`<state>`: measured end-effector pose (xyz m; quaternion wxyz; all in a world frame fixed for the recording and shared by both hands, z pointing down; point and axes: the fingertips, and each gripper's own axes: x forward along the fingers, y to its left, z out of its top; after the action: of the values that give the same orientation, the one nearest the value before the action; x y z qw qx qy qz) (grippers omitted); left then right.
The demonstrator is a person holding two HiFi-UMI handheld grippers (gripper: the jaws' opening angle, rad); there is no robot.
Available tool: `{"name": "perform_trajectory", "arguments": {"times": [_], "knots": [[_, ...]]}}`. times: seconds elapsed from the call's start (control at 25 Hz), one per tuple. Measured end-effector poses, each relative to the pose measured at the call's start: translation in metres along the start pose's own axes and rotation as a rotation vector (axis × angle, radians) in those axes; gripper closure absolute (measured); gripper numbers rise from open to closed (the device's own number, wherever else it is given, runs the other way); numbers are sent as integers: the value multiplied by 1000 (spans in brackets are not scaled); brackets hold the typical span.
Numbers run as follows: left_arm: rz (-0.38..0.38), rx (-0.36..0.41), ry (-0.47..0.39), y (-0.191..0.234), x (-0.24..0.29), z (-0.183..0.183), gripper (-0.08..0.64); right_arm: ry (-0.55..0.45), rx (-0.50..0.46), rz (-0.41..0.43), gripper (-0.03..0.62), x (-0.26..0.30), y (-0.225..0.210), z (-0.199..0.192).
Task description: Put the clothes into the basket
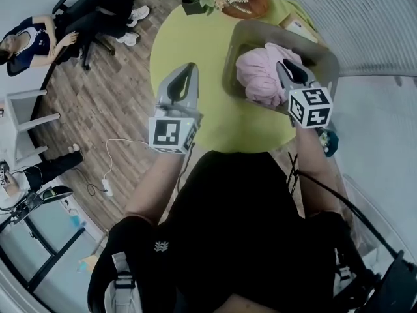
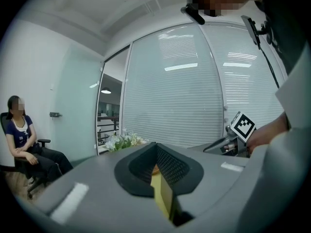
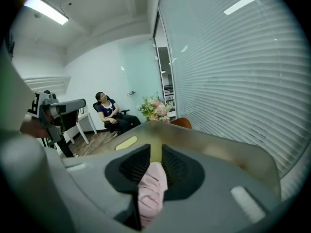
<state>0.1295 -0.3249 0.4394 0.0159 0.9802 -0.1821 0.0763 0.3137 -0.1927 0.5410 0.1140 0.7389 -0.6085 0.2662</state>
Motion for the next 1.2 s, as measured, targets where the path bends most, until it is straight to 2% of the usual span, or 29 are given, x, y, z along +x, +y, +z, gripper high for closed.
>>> {"name": "perform_trajectory", "arguments": {"times": [0.16,0.28,0.48,0.56,0.76,0.92,1.2], "knots": [[-2,13,-22,-2,-4,12,552,-106,9,27,520,-14,5,21],[-4,22,-42,-3,-7,23,552,-188,3,15,520,-29,7,38],[-4,27,-69,-7,-20,45,552,-367,-13,-100,520,-75,-1,75],[-5,22,-83,-11,-27,55,552,-410,-9,-119,520,-93,0,84],[-24,26,-111,-24,-37,70,552,-452,-13,-134,534,-124,1,88],[-29,31,-130,-29,-44,75,552,-492,-49,-187,543,-150,1,87],[-37,46,-146,-44,-63,84,552,-522,-88,-201,589,-184,11,78]]}}
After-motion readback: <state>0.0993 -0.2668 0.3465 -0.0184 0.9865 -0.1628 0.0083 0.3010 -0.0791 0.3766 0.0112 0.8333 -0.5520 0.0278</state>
